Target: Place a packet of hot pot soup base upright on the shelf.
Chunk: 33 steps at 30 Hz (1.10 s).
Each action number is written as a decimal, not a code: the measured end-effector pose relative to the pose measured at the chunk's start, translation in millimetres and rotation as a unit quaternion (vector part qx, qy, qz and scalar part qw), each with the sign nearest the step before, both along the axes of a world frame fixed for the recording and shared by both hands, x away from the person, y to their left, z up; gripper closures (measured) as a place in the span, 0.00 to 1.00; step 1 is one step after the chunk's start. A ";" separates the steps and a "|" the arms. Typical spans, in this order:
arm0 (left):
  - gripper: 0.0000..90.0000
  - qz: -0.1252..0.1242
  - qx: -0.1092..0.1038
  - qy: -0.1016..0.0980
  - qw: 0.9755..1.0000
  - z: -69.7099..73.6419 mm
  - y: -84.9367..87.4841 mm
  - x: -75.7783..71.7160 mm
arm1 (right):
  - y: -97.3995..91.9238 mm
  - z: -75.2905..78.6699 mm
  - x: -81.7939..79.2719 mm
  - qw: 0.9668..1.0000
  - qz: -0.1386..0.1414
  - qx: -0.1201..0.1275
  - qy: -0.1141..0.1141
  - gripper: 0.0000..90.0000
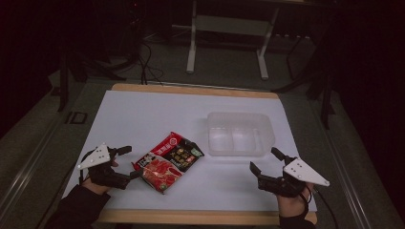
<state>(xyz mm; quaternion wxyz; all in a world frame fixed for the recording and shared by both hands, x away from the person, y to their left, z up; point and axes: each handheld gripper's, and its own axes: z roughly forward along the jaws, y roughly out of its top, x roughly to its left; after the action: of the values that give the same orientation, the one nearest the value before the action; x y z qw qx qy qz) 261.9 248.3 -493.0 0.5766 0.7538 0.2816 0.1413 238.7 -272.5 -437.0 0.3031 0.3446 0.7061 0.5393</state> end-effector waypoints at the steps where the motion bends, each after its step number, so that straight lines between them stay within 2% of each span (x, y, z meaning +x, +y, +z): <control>1: 0.05 -0.004 0.001 0.003 1.000 0.2 -0.1 0.0 | 0.2 -0.4 0.2 1.000 0.002 0.000 0.002 0.13; 7: 0.05 -0.026 0.009 0.017 0.999 0.9 -3.9 -1.0 | 2.2 -3.0 2.6 1.000 0.004 -0.013 0.006 0.13; 13: 0.05 -0.039 0.016 0.019 0.999 4.5 -8.6 -3.2 | 4.5 -5.1 4.3 1.000 0.011 -0.019 0.012 0.13; 16: 0.05 -0.062 0.010 0.029 0.998 9.6 -11.1 -5.3 | 4.8 -5.3 4.3 1.000 0.012 -0.019 0.014 0.13; 18: 0.05 -0.067 0.010 0.027 0.997 12.5 -12.5 -6.6 | 5.1 -5.4 4.4 1.000 0.011 -0.019 0.015 0.13; 19: 0.05 -0.076 0.009 0.026 0.997 20.0 -16.5 -9.1 | 5.9 -5.5 4.3 1.000 0.011 -0.019 0.016 0.13; 26: 0.05 -0.077 0.012 0.021 0.997 38.4 -26.4 -6.6 | 9.3 -4.1 2.6 1.000 0.013 -0.023 0.011 0.13; 29: 0.05 -0.062 0.024 0.001 0.998 45.9 -31.2 -1.0 | 10.6 -4.1 2.4 1.000 0.014 -0.024 0.014 0.13; 33: 0.05 -0.061 0.020 0.007 0.998 50.7 -32.7 7.9 | 12.2 -4.2 2.6 0.999 0.017 -0.023 0.014 0.13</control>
<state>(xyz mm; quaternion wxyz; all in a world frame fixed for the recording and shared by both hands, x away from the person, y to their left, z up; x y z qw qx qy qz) 269.9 215.7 -442.3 0.5668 0.7819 0.2367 0.1062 241.4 -260.3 -441.2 0.2919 0.3333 0.7285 0.5225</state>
